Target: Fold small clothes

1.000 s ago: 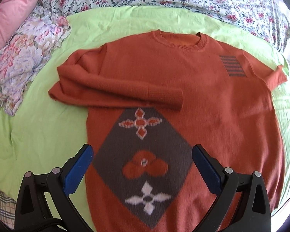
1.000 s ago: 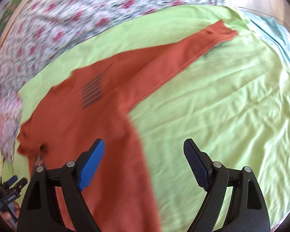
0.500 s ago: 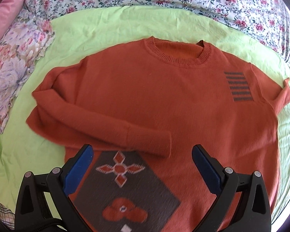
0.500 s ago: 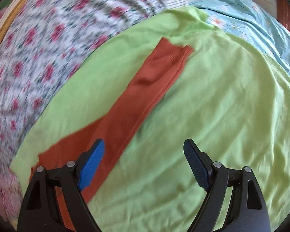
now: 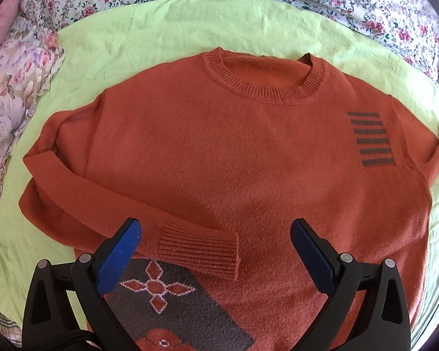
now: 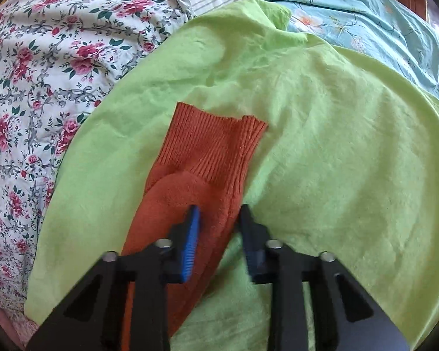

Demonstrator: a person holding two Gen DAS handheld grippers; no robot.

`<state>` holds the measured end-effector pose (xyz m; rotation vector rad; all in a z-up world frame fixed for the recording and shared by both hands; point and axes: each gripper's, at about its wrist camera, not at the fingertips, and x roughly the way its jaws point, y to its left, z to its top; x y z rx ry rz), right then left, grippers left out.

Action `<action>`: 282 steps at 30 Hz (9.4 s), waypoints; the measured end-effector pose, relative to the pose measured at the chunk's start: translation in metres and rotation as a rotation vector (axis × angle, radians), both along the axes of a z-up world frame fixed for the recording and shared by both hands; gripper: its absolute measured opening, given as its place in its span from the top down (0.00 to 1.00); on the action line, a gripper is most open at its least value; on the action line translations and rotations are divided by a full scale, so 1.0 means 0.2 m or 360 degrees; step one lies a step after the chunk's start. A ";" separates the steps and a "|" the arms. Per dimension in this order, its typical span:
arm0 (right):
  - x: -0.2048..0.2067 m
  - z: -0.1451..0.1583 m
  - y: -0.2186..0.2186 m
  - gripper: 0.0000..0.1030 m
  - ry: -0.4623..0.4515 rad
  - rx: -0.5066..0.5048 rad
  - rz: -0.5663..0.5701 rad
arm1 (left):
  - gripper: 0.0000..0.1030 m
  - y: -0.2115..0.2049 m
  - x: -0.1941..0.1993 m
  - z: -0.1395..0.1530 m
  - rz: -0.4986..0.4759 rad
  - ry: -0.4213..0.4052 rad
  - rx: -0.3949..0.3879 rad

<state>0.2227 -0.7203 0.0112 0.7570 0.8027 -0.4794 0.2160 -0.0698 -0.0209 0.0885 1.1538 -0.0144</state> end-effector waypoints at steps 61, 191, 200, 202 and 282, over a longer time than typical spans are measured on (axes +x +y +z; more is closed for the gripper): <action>-0.19 0.04 2.26 0.56 -0.0142 0.0444 0.1449 | 0.05 0.56 0.57 -0.08 -0.0071 0.0304 -0.0448; -0.31 -0.19 2.04 0.51 0.0080 0.0055 0.1249 | 0.50 0.58 -0.14 -0.12 0.0091 0.0079 -0.0345; -0.30 0.03 2.00 0.96 -0.0114 0.0060 0.1269 | 0.54 0.65 -0.13 -0.22 0.0102 0.0032 -0.0150; -0.31 0.15 1.91 0.96 -0.0191 0.0103 0.1235 | 0.54 0.65 -0.14 -0.22 0.0105 0.0031 -0.0165; -0.89 0.07 2.08 0.64 0.0095 -0.0059 0.1333 | 0.34 0.81 -0.83 -0.07 0.0118 0.0143 -0.0475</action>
